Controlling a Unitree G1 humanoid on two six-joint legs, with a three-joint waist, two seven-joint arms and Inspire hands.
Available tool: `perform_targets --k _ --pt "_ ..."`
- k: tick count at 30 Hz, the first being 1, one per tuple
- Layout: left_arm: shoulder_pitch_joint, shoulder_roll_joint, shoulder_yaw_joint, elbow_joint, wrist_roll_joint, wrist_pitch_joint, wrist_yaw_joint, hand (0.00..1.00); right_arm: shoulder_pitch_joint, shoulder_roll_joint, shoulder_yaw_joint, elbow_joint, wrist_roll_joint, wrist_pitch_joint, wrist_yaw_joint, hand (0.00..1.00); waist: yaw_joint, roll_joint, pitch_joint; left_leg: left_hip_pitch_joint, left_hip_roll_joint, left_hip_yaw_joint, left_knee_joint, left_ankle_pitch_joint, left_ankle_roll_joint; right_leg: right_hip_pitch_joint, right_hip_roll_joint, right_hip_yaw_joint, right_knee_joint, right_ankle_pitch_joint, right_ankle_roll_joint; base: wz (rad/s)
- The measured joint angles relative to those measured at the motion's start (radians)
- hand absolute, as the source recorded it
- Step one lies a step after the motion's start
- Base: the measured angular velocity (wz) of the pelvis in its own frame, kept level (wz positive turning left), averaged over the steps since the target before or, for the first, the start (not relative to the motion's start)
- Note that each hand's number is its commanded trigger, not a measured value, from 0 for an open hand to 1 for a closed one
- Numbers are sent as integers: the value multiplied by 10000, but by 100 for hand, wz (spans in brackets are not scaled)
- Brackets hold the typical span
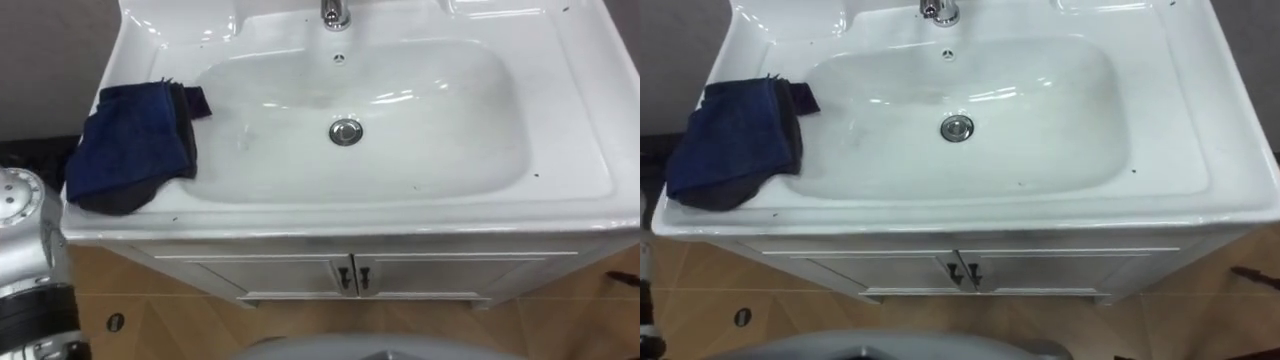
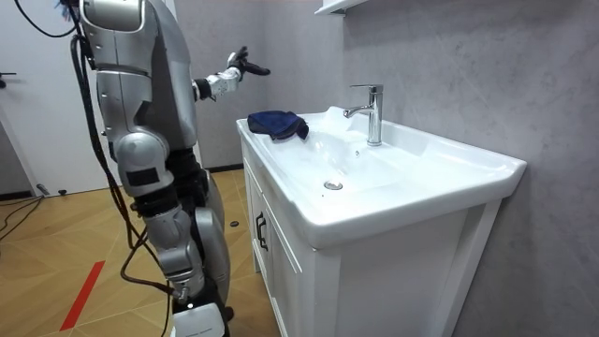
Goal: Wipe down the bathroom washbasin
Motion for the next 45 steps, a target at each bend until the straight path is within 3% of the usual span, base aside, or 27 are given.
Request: perform_targets --k 5,7,9,12,13,15,20,22,26,28,31,33,37,45 --pt "104 92 1127 438 -296 -1 477 0 298 -12 -5 -96 18 143 -135 0 612 24 -52 -19 -7 -107 2 -1 -1 15 -7 -84 -3 -1 -3 5" --pt "499 290 1489 1126 -988 21 638 0 321 -26 -77 -145 -213 271 -211 0 721 71 -64 -58 -28 -265 3 -1 -1 24 -14 -182 8 -26 -2 16" --pt "933 300 1789 1579 -1599 42 677 0 392 -29 -169 -400 -426 405 -207 0 818 105 -94 -50 -52 -315 2 -1 0 50 -38 -242 23 -59 13 14" --pt "1574 297 1752 2338 -2218 71 802 0 548 -22 -170 -515 -435 482 -175 0 921 79 -109 -10 -144 -541 2 -1 1 117 -127 -429 164 -212 55 21" --pt "1834 297 1753 2689 -2482 76 831 0 544 -28 -144 -546 -496 520 -171 0 985 49 -150 -30 -155 -563 2 -12 18 117 -141 -473 176 -229 66 8" --pt "2009 297 1757 3456 -2559 74 821 0 503 -23 -133 -553 -829 586 -139 0 1119 45 -167 -29 -169 -633 1 -28 46 129 -156 -507 196 -239 79 6" --pt "2740 228 1691 5419 -3116 85 566 0 498 -26 67 -562 -897 604 35 0 1230 -72 -165 -22 -194 -704 7 -65 93 146 -189 -549 200 -234 98 2" --pt "2836 197 1514 6205 -3224 95 490 0 481 -25 105 -563 -903 676 63 0 1237 -164 -130 -36 -211 -816 -4 -96 100 163 -198 -627 196 -241 111 8" --pt "3522 -455 450 7573 -3298 134 -156 0 184 -72 149 -349 -1501 732 322 0 1199 -217 -116 -38 -224 -812 3 -133 112 203 -215 -670 191 -243 122 2" --pt "3646 -750 -548 8786 -3290 323 -994 0 32 -104 306 -262 -1559 862 443 0 1178 -261 -108 -26 -226 -835 3 -136 109 267 -219 -743 151 -245 122 8" --pt "3667 -1195 -1397 10054 -2998 680 -2180 0 -76 -53 311 -248 -1663 896 664 0 984 -419 -93 -35 -260 -971 29 -138 109 399 -244 -920 108 -293 142 17" --pt "3671 -1338 -1634 10631 -2444 925 -2980 0 -110 -24 315 -248 -1696 887 829 0 947 -545 -89 -1 -266 -994 32 -146 99 426 -252 -922 102 -329 142 7" --pt "3704 -1383 -1838 10888 -990 1495 -4494 0 -164 -60 337 -218 -1783 887 1100 0 943 -707 -38 -14 -304 -1039 149 -193 122 567 -274 -1011 -4 -333 169 8" --pt "2986 -1389 -3098 10852 547 2069 -5720 0 -578 -35 627 306 -1758 891 1115 0 780 -759 5 -15 -361 -1015 155 -235 173 682 -344 -1169 -23 -372 252 5"
